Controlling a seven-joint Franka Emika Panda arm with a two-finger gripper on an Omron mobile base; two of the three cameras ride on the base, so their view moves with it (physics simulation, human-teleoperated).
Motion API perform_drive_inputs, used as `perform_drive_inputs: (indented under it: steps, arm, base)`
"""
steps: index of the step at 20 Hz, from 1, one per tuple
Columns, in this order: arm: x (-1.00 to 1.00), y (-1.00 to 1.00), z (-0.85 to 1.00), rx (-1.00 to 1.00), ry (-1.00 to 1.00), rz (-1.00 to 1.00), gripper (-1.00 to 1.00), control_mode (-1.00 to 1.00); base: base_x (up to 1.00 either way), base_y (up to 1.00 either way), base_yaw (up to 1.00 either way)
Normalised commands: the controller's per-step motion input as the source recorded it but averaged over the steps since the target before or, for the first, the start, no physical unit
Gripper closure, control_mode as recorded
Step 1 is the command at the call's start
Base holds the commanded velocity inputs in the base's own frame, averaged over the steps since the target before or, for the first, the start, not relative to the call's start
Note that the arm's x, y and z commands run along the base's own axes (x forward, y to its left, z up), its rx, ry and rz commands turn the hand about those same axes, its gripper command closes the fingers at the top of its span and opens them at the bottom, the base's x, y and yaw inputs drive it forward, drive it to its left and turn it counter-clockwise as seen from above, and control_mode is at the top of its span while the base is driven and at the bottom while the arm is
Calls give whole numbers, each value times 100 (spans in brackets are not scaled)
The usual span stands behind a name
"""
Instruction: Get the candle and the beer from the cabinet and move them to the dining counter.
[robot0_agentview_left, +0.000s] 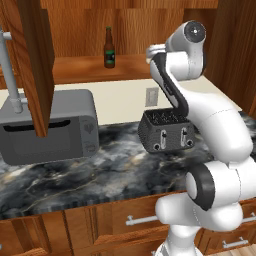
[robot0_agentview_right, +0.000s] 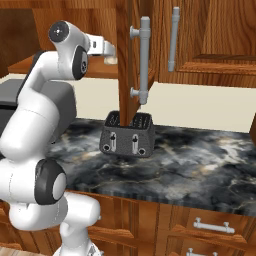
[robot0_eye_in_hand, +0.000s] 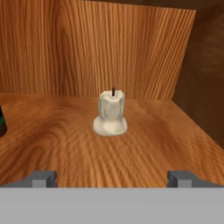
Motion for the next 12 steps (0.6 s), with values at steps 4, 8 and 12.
perform_drive_inputs:
  steps: [4, 8, 12]
  arm:
    - [27, -1, -1, 0, 0, 0, -100, -100]
    - [25, 0, -5, 0, 0, 0, -100, -100]
    - [25, 0, -6, 0, 0, 0, -100, -100]
  base:
    - [0, 0, 0]
    - [0, 0, 0]
    - [0, 0, 0]
